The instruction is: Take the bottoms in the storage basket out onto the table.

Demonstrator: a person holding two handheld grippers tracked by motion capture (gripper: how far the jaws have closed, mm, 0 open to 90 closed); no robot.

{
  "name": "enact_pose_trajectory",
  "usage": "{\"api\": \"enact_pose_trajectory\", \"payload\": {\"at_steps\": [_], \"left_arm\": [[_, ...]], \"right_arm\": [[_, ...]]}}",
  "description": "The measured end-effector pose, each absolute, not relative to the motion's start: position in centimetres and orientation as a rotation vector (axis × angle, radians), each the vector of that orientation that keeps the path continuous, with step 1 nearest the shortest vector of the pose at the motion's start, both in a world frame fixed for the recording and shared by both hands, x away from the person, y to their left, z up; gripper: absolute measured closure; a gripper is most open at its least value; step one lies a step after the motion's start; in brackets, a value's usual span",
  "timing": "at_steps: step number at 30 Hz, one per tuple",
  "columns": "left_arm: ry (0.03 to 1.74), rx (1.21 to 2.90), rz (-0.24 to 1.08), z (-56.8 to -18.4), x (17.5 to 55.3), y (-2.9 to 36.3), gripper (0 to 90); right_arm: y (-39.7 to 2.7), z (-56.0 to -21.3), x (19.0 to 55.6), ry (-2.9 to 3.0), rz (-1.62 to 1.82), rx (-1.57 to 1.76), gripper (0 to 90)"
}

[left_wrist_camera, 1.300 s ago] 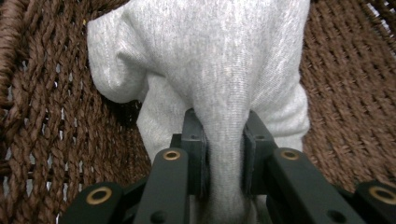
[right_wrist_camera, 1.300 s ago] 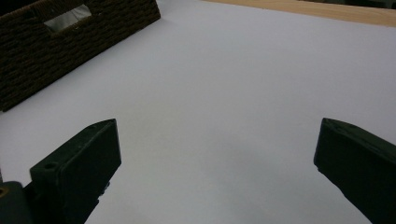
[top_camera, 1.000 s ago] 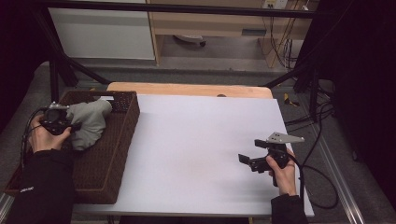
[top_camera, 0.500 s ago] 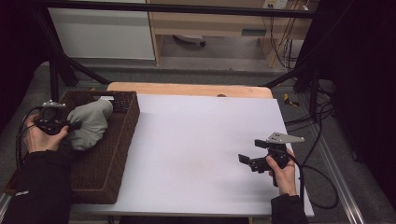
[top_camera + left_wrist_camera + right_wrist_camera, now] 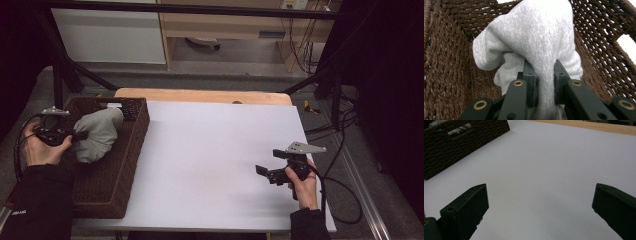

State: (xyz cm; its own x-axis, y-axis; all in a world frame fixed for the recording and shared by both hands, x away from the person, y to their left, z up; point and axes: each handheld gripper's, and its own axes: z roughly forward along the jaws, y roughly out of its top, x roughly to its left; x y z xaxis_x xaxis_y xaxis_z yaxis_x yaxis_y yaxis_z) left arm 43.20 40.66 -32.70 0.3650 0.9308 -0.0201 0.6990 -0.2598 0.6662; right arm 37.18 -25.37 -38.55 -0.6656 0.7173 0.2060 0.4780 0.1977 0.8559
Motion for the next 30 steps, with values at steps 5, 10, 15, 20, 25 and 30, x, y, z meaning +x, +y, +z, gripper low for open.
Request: {"api": "enact_pose_trajectory", "payload": {"at_steps": [5, 10, 15, 20, 25, 30], "left_arm": [[1.389, 2.039, 0.506, -32.2, 42.8, 40.5, 77.4], [1.381, 2.045, 0.495, -31.9, 42.5, 40.5, 77.4], [1.369, 2.049, 0.484, -31.6, 42.1, 40.5, 77.4], [1.348, 2.051, 0.474, -31.1, 41.7, 40.4, 77.4], [1.332, 2.053, 0.467, -30.8, 41.3, 40.3, 77.4], [1.315, 2.056, 0.456, -30.5, 40.9, 40.3, 77.4]], "right_arm": [[-25.4, -38.6, 37.2, 2.234, 1.453, 1.142, 1.1], [-25.4, -38.5, 37.2, 2.234, 1.454, 1.141, 1.1], [-25.4, -38.5, 37.2, 2.236, 1.451, 1.143, 1.1], [-25.4, -38.5, 37.2, 2.231, 1.453, 1.141, 1.1], [-25.4, -38.5, 37.2, 2.231, 1.452, 1.141, 1.1], [-25.4, -38.5, 37.1, 2.231, 1.45, 1.143, 1.1]]}}
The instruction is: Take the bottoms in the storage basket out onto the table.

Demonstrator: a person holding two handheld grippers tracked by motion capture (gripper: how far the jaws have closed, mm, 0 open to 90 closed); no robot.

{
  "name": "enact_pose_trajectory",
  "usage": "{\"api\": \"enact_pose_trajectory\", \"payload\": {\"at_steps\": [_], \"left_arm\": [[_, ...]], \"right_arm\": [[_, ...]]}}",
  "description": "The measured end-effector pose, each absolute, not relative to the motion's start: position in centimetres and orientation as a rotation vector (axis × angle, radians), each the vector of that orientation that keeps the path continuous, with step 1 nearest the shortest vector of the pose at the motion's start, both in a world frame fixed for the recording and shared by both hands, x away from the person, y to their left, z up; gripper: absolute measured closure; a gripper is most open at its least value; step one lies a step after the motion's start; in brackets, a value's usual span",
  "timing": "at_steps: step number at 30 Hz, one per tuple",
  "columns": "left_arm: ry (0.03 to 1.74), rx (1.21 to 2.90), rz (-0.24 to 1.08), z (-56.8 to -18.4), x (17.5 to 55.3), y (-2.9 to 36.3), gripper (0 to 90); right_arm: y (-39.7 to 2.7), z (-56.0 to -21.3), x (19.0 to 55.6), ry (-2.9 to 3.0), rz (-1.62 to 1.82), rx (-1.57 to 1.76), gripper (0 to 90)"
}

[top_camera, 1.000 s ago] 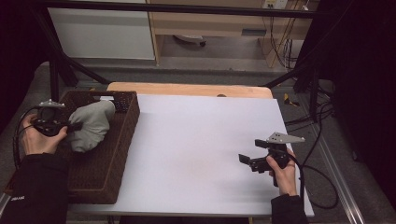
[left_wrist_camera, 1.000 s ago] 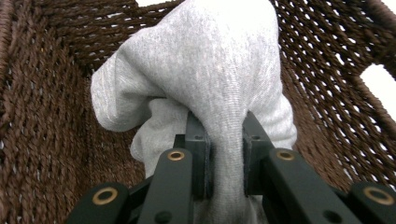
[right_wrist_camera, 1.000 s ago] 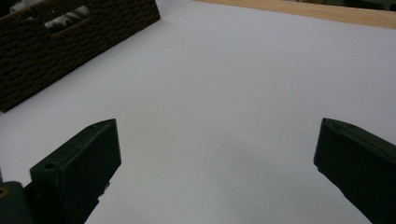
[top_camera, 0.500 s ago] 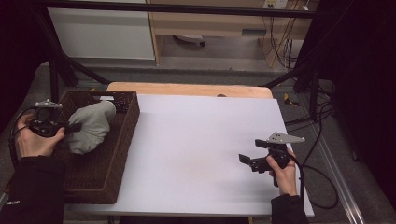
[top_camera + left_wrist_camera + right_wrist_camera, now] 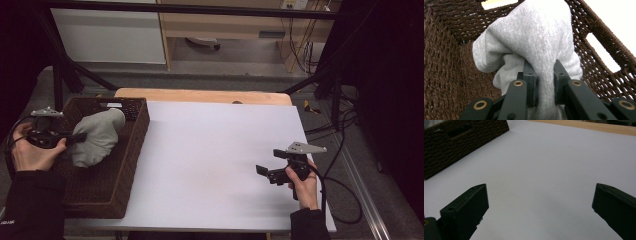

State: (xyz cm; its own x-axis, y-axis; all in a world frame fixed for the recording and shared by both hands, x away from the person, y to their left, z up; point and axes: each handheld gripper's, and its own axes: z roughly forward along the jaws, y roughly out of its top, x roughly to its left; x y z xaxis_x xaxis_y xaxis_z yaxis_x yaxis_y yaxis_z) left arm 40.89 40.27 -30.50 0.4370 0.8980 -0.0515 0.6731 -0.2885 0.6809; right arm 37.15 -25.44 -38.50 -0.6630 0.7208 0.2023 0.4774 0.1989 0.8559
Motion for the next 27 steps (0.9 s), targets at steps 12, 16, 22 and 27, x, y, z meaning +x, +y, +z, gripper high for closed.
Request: {"api": "enact_pose_trajectory", "payload": {"at_steps": [12, 16, 22, 27], "left_arm": [[1.272, 2.049, 0.435, -29.7, 40.0, 40.1, 77.4], [1.264, 2.053, 0.429, -29.5, 39.8, 39.9, 77.3], [1.251, 2.053, 0.419, -29.1, 39.4, 39.8, 77.4], [1.241, 2.044, 0.411, -28.6, 39.0, 39.8, 77.4]], "right_arm": [[-25.4, -38.5, 37.2, 2.233, 1.45, 1.142, 1.1], [-25.4, -38.5, 37.2, 2.234, 1.448, 1.146, 1.1], [-25.4, -38.6, 37.2, 2.236, 1.446, 1.148, 1.1], [-25.4, -38.6, 37.2, 2.238, 1.444, 1.144, 1.1]]}}
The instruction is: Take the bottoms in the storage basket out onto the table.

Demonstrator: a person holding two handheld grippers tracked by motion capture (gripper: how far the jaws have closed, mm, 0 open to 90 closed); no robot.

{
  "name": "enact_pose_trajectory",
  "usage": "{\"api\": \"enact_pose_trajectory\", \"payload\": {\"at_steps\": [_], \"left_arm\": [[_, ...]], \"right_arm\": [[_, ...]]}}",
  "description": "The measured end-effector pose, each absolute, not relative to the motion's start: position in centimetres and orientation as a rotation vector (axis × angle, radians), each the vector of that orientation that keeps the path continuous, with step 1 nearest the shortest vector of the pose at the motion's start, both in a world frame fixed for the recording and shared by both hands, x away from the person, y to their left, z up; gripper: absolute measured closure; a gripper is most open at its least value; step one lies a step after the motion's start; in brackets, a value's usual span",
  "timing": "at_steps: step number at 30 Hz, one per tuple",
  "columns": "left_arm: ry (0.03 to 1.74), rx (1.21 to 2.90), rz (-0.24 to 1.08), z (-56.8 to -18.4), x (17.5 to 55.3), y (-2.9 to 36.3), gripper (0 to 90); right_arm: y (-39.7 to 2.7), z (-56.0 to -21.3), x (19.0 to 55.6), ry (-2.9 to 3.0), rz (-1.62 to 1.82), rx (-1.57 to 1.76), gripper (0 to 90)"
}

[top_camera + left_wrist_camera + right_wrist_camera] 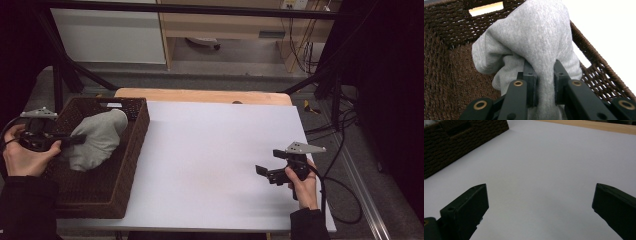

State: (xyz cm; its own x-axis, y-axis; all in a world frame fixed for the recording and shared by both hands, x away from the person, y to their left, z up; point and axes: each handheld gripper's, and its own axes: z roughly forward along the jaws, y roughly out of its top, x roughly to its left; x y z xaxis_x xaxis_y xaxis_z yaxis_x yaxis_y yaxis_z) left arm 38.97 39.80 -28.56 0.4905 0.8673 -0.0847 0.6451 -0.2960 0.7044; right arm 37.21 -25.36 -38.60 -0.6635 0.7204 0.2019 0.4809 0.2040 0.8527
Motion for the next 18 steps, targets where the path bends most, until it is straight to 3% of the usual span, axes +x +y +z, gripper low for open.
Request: {"api": "enact_pose_trajectory", "payload": {"at_steps": [18], "left_arm": [[1.198, 2.041, 0.395, -27.0, 37.9, 39.1, 77.4]], "right_arm": [[-25.3, -38.7, 37.2, 2.242, 1.442, 1.148, 1.1]]}}
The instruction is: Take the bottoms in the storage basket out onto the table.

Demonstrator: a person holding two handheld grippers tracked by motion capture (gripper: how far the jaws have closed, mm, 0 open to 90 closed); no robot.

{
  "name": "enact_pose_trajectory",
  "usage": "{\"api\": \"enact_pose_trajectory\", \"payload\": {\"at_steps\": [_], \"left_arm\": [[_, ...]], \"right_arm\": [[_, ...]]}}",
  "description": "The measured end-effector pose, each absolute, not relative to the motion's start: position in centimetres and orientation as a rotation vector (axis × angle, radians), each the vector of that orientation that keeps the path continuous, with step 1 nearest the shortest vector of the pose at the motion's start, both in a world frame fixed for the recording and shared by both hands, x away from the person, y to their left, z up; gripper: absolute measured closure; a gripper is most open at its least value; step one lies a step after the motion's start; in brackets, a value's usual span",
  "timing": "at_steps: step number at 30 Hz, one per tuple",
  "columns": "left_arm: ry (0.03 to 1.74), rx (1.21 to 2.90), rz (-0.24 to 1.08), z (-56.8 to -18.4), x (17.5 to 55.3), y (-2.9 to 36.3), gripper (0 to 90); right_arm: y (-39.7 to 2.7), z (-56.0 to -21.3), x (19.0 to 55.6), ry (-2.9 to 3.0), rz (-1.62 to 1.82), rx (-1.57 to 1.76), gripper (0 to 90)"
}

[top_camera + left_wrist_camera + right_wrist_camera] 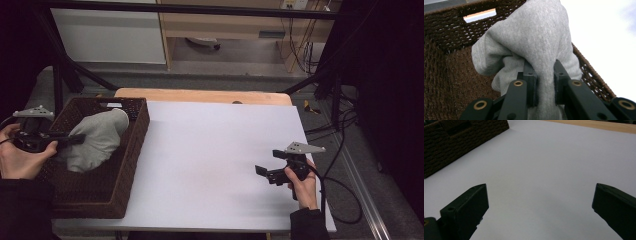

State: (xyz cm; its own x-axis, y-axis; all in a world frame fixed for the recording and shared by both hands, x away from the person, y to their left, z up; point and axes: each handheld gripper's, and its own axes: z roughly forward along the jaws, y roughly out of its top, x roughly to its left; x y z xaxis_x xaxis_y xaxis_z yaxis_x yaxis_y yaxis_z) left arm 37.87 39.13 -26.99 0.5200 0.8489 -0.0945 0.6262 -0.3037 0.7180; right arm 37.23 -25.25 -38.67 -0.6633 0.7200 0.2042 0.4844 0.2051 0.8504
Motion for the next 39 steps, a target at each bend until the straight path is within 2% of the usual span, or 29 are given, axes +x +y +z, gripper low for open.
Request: {"api": "enact_pose_trajectory", "payload": {"at_steps": [39], "left_arm": [[1.103, 2.027, 0.364, -24.2, 36.5, 36.8, 77.5]], "right_arm": [[-25.3, -38.6, 37.2, 2.243, 1.44, 1.144, 1.1]]}}
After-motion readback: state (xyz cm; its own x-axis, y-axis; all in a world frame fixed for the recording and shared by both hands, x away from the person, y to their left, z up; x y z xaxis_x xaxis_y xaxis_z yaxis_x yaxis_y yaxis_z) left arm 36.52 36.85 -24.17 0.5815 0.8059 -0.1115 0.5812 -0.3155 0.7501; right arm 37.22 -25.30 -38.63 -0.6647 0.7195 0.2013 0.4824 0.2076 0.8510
